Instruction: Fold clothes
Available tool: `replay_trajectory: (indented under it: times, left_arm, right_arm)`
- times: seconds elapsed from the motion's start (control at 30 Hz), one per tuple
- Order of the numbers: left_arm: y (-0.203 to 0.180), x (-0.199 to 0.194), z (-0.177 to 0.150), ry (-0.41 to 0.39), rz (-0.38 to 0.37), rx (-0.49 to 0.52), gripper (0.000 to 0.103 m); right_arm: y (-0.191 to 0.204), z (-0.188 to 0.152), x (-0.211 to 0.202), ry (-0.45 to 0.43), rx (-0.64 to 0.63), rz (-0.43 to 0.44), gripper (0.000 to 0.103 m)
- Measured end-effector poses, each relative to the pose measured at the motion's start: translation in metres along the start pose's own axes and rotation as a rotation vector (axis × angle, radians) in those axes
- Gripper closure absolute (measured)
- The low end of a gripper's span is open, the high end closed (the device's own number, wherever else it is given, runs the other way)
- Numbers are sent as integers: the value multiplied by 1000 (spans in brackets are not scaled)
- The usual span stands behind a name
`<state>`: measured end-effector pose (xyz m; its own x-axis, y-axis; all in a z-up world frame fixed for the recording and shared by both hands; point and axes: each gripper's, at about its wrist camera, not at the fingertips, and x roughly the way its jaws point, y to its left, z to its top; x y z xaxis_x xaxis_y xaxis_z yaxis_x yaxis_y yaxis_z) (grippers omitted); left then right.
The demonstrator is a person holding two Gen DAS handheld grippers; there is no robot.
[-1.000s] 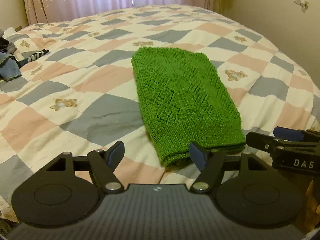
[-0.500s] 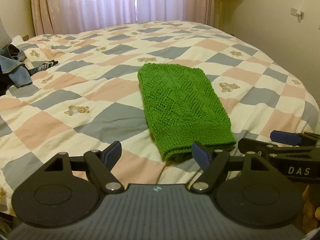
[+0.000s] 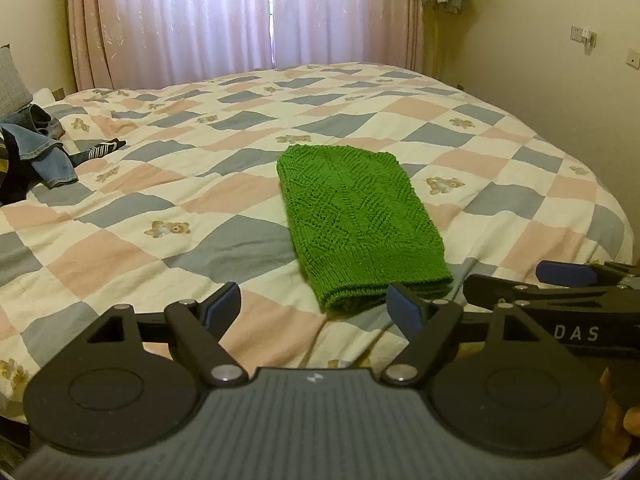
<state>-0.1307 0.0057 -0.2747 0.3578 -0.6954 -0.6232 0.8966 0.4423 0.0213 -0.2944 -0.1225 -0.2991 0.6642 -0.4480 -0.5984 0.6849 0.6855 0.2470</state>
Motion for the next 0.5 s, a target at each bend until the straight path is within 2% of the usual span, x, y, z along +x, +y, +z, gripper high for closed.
replay_trajectory:
  times: [0.5]
  left_arm:
    - [3, -22, -10, -38, 19, -13, 20]
  right_arm:
    - [4, -6, -22, -41, -24, 4, 6]
